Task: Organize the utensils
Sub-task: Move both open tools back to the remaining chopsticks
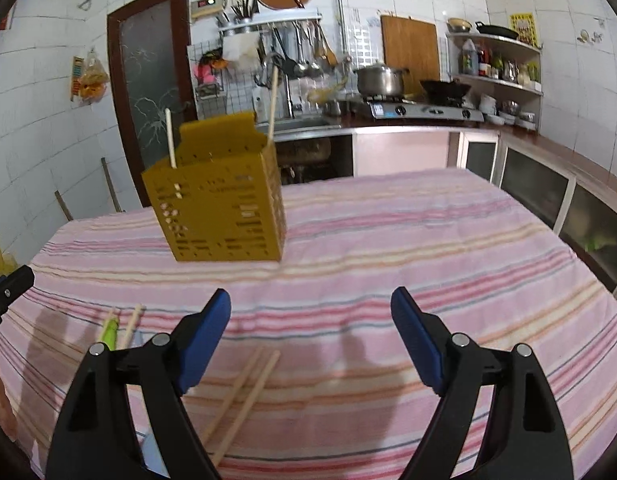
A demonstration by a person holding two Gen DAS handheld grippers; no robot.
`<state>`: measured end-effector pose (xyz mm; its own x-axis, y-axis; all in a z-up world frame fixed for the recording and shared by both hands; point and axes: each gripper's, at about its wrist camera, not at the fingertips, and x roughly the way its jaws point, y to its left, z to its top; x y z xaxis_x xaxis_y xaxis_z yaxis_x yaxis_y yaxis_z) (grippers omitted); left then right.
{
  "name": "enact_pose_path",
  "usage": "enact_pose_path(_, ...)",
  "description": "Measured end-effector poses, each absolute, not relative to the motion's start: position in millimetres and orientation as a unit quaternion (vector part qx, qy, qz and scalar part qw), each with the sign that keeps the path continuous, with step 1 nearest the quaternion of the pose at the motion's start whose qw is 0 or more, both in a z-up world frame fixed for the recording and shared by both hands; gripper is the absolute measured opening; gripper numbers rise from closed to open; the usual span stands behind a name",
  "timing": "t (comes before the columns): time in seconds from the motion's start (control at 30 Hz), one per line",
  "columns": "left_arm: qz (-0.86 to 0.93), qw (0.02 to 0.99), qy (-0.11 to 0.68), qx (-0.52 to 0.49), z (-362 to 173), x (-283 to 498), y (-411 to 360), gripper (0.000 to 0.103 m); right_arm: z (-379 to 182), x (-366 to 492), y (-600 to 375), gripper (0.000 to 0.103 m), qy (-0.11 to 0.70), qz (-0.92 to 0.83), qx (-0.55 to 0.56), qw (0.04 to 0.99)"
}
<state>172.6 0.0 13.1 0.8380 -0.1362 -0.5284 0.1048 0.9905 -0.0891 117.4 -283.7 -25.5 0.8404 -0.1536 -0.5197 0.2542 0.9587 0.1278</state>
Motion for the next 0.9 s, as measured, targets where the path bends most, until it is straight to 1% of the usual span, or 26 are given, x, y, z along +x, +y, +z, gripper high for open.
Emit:
enact_pose_path(0.17, -0.059, 0.952, 0.298, -0.018, -5, 176, 0, 0.098, -45, 124, -283, 0.081, 0.291, -0.11, 0.107, 0.944)
enact_pose_path(0.33, -0.059, 0.951, 0.302, 0.008, -9, 177, -11, 0.098, -58, 135, -266, 0.081, 0.319, -0.106, 0.072, 0.939)
enact_pose_path(0.47, -0.061, 0.948, 0.311, 0.018, -16, 177, -16, 0.098, -57, 135, -258, 0.081, 0.324, -0.108, 0.056, 0.938)
enact_pose_path(0.63, -0.058, 0.945, 0.322, 0.014, -22, 179, -16, 0.098, -58, 136, -262, 0.081, 0.329, -0.116, 0.066, 0.935)
enact_pose_path(0.9, -0.048, 0.929, 0.368, 0.012, -39, 193, -20, 0.098, -66, 140, -260, 0.081, 0.35, -0.115, 0.074, 0.927)
